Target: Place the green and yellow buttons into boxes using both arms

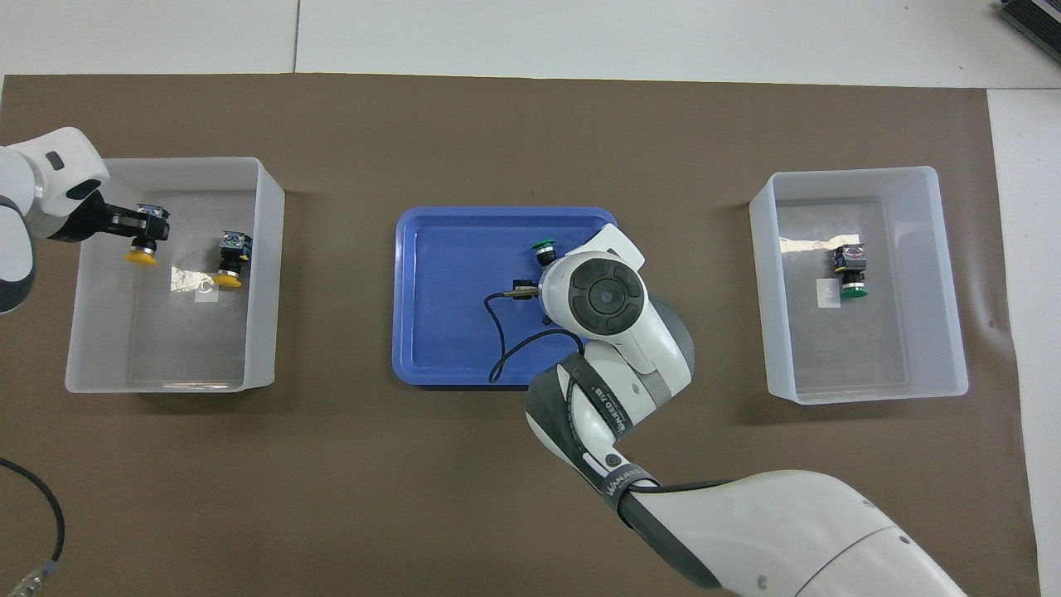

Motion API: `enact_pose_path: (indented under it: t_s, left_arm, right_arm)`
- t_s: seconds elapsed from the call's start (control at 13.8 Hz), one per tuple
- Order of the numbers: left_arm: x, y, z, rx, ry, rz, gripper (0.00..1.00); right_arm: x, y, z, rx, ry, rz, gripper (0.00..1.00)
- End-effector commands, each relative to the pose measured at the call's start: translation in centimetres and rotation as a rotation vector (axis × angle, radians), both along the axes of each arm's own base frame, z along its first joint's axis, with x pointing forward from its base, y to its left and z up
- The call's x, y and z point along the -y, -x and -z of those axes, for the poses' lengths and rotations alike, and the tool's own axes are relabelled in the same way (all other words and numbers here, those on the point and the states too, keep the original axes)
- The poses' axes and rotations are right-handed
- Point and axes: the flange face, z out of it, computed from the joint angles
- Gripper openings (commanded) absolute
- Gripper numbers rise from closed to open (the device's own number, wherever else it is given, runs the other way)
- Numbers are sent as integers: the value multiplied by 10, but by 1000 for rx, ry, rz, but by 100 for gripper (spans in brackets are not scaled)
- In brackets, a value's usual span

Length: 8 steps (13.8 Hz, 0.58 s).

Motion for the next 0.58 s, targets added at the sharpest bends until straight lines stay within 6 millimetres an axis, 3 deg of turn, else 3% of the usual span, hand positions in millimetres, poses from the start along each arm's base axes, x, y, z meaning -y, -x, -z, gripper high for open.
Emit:
enact_pose_path:
  t_s: [0.0, 0.14, 0.29, 0.51]
  left_arm:
    - [1, 1, -3, -14, 2, 13, 74]
    - [2, 1, -6, -12, 2, 15, 78]
    - [2, 1, -15, -15, -3, 19, 81]
    - [3, -2, -56, -55, -33, 44, 81]
  right_arm:
    - [28, -1, -51, -9, 3, 48, 0]
    - [56, -4, -88, -12, 13, 83, 0]
    - [97, -10, -118, -12, 19, 140, 0]
    - [166, -15, -156, -16, 41, 182, 0]
